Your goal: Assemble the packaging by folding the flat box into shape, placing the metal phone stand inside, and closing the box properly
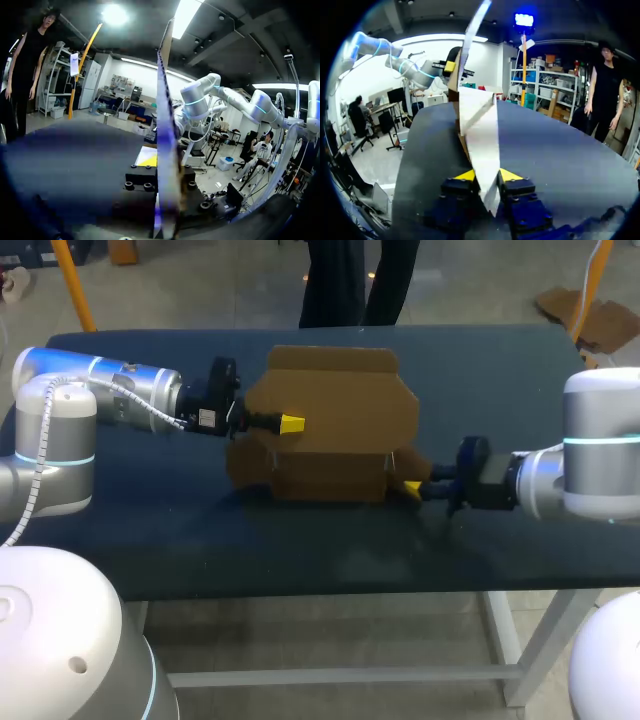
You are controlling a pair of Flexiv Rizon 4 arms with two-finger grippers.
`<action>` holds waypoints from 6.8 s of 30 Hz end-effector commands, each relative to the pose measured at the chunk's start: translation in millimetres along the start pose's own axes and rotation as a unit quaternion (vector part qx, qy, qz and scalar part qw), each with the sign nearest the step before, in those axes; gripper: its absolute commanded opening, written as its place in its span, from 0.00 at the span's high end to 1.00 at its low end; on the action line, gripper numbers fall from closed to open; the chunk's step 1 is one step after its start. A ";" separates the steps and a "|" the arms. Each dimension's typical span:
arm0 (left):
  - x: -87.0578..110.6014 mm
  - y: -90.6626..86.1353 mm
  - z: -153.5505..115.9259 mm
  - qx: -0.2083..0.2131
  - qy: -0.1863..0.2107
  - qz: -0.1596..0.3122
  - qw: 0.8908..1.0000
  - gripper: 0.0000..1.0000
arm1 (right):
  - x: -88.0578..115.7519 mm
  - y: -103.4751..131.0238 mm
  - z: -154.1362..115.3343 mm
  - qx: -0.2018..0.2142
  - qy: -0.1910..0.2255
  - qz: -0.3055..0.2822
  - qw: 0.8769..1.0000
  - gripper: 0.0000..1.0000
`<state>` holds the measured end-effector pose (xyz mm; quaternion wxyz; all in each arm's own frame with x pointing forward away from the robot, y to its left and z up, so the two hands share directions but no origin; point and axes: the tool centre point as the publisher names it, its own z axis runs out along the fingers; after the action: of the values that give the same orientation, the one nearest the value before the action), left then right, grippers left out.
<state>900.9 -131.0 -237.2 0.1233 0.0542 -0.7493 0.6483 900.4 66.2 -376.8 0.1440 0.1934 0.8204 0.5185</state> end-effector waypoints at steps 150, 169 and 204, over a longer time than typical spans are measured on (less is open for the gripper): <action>-5.2 1.6 5.8 -0.006 0.000 0.013 1.000 1.00 | 50.3 -9.3 -75.2 -0.038 -0.121 0.105 0.986 0.66; -8.6 7.4 2.9 -0.001 -0.001 0.020 1.000 1.00 | 54.1 -8.8 -55.6 -0.033 -0.108 0.101 0.988 0.66; -8.6 7.4 2.9 -0.001 -0.001 0.020 1.000 1.00 | 62.2 6.6 3.2 -0.026 -0.086 0.075 0.993 0.64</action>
<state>907.0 -133.7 -242.6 0.1085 0.0404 -0.7509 0.6502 849.5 94.1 -375.9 0.1678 0.2879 0.7763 0.5351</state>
